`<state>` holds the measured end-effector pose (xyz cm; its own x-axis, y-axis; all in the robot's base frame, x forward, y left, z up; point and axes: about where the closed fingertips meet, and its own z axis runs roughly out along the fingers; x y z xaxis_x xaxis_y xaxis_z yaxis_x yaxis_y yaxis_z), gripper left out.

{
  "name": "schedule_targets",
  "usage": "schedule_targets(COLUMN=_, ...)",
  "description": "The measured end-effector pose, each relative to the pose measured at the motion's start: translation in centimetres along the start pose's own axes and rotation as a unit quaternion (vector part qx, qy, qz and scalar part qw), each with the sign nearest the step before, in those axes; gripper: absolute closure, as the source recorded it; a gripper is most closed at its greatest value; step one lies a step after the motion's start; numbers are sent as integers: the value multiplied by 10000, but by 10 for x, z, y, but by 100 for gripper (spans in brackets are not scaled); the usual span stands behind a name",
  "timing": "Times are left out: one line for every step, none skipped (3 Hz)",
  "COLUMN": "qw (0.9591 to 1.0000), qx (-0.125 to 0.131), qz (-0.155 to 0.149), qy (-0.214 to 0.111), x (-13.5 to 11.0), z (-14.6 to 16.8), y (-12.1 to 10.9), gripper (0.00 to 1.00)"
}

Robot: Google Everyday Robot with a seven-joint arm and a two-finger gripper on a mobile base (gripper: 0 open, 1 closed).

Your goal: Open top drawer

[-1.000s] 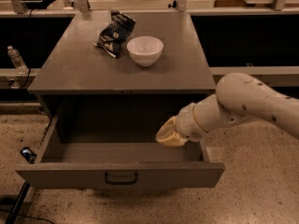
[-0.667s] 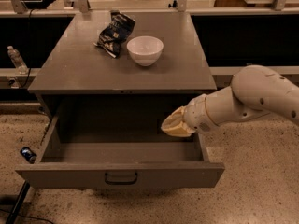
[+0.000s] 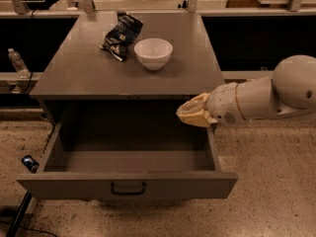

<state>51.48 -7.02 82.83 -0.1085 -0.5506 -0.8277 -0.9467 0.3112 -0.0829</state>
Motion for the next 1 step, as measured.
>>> schedule_targets(qw=10000, qx=4, qz=4, qy=-48, x=-5, z=-1, y=0, gripper=85)
